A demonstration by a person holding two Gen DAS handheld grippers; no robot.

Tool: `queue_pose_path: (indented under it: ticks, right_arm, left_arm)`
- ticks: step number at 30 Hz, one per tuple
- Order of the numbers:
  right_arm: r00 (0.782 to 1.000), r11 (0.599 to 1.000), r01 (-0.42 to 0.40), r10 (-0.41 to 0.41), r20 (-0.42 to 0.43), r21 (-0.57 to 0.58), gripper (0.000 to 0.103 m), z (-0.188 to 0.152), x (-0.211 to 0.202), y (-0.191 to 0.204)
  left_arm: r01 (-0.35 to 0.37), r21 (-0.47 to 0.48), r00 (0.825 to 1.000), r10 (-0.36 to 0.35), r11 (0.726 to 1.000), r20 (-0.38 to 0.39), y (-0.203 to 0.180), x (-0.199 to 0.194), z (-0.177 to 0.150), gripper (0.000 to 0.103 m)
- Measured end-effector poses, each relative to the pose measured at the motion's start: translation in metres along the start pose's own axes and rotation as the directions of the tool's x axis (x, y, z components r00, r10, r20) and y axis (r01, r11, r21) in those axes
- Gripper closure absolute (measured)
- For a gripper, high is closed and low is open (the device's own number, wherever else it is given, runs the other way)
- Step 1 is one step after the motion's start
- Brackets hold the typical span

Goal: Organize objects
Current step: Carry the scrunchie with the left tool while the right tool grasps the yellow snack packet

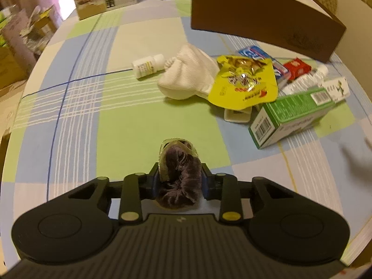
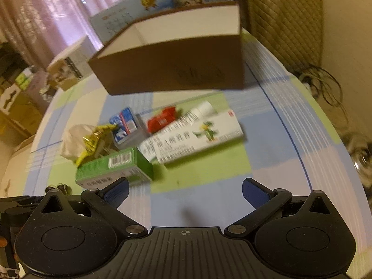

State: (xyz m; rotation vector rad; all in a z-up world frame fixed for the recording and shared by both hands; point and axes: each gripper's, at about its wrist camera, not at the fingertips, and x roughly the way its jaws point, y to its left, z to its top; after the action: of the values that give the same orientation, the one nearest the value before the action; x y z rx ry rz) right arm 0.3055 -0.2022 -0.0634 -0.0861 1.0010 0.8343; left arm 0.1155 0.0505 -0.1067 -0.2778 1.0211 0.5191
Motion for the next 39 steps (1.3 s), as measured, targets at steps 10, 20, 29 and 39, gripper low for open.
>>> queue_pose_path:
  ticks: [10,20,29,39]
  right_arm:
    - [0.979,0.978,-0.200,0.201,0.027,-0.052,0.002,0.044,0.026,0.021]
    - [0.935,0.936,-0.349,0.351,-0.047,0.033,0.029,0.059,0.067,0.062]
    - [0.950,0.953,-0.283,0.293,-0.103,0.105,0.042,0.059,0.106,0.093]
    - [0.973,0.980,-0.172,0.185,-0.135,0.098,0.050,0.048,0.134,0.112]
  left_arm:
    - [-0.087,-0.115,0.994,0.094,0.990,0.056,0.007,-0.036,0.009,0.074]
    - [-0.105,-0.142,0.989,0.119,0.984,0.091,0.033,-0.053,0.027,0.074]
    - [-0.048,-0.088,0.994,0.056,0.995,0.093,0.066,-0.041,0.048,0.074]
    - [0.027,-0.031,0.996,-0.025,0.999,0.081,0.086,-0.023,0.060,0.074]
